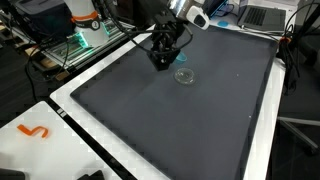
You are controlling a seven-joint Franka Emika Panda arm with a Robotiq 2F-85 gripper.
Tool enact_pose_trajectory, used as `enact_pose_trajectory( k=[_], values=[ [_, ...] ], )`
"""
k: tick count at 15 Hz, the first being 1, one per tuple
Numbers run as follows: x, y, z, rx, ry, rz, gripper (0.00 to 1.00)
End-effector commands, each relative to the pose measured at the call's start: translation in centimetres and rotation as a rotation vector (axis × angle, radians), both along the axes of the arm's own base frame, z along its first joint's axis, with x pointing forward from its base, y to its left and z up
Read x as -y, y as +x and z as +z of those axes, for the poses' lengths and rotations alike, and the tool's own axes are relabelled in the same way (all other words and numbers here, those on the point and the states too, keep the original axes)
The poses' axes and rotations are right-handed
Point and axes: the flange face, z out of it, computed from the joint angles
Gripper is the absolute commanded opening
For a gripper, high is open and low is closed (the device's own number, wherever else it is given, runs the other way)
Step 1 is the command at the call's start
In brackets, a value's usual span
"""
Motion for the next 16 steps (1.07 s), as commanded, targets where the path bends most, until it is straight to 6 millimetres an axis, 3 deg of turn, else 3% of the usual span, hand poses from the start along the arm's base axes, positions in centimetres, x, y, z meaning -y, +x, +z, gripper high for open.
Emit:
enact_pose_trajectory(
  k=[1,8,16],
  values=[
    [0.0,1.1,-1.4,0.015,-0.025,0.051,0.31],
    [0.2,3.0,-2.9,0.036,-0.038,0.082,0.31],
    [0.2,3.5,-5.4,-0.018,-0.075,0.067,0.31]
  ],
)
